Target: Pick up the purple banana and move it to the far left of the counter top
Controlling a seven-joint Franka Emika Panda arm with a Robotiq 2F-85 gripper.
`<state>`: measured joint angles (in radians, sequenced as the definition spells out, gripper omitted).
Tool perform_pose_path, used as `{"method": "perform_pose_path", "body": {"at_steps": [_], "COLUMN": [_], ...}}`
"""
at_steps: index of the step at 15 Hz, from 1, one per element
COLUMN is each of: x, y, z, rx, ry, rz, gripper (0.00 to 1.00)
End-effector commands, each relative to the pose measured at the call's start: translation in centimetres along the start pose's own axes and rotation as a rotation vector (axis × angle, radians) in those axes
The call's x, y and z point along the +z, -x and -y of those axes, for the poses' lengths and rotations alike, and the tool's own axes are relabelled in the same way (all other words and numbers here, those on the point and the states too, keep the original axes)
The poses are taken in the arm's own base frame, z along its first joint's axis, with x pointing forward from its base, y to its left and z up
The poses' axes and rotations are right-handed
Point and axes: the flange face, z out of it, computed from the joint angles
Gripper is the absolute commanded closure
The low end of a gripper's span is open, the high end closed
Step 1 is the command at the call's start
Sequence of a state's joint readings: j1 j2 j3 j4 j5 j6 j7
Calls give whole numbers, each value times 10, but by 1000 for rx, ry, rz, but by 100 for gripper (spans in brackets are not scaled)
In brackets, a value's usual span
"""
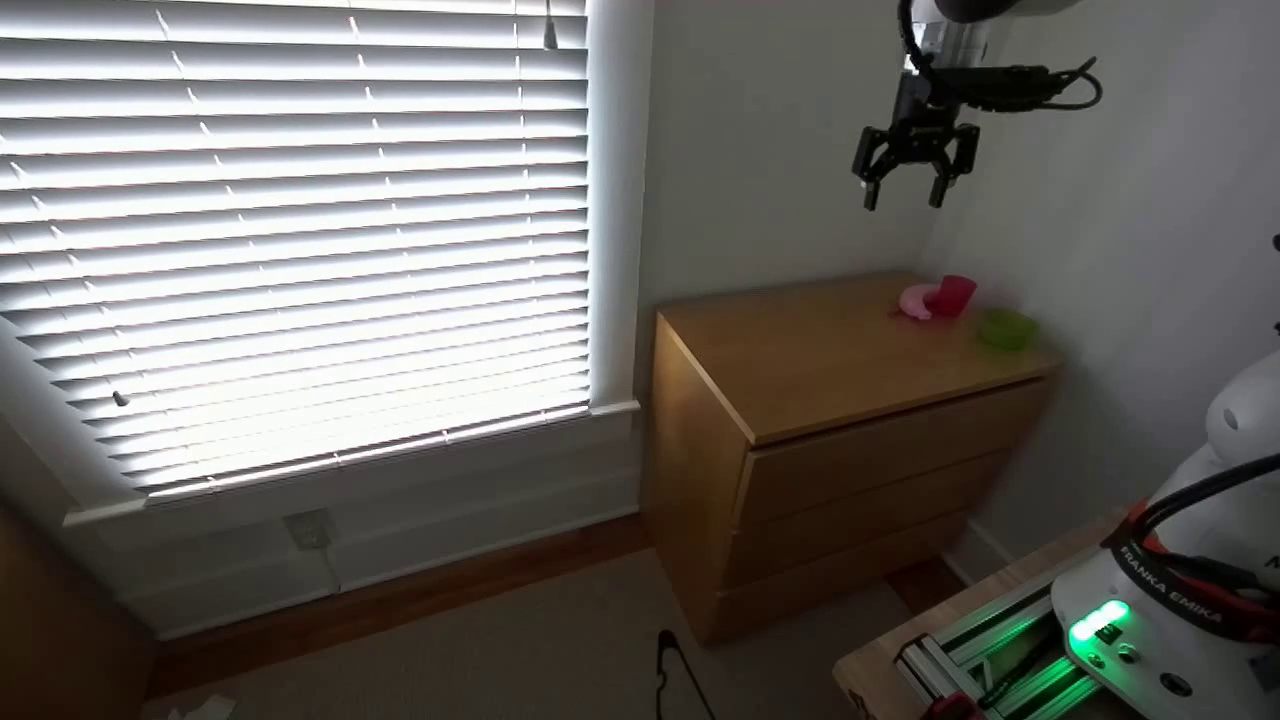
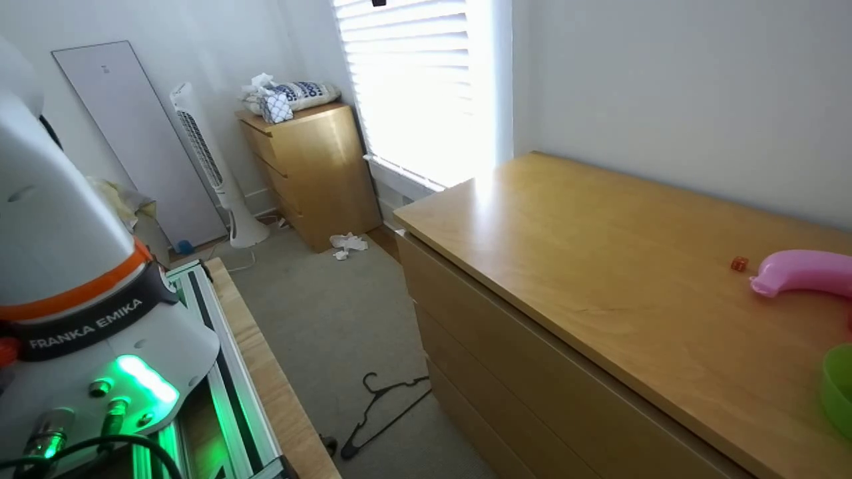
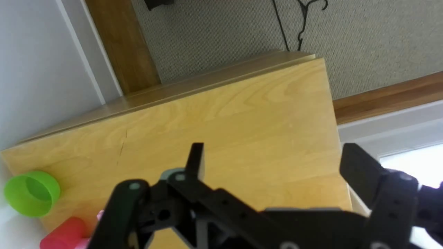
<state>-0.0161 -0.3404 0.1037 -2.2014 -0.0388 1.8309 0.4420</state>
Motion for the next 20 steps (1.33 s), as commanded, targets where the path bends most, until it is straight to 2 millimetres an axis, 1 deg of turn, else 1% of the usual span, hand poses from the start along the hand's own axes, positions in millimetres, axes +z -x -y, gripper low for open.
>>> {"method": "perform_pose_path", "body": {"at_steps": [1,4,6,10,11,12,13,14,19,20], "x": [29,51,62,78,71,75,78,79,76,80], "y": [-21,-51,-67,-91,-82,-86,-88,-89,-91,-96], "z": [-64,-124,-162,-226,-207,-220,-226,-229,-226,-228], "rx": [-11,27,43,102,88,98,106,108,103,113], "ry": [-16,-9,-18,-56,-35,-41,-42,-43,-43,-35], "rz": [-75,-143,-169,-213,-198,-206,-207,-205,-211,-203], "gripper": [0,0,0,0,0,0,0,0,0,0]}}
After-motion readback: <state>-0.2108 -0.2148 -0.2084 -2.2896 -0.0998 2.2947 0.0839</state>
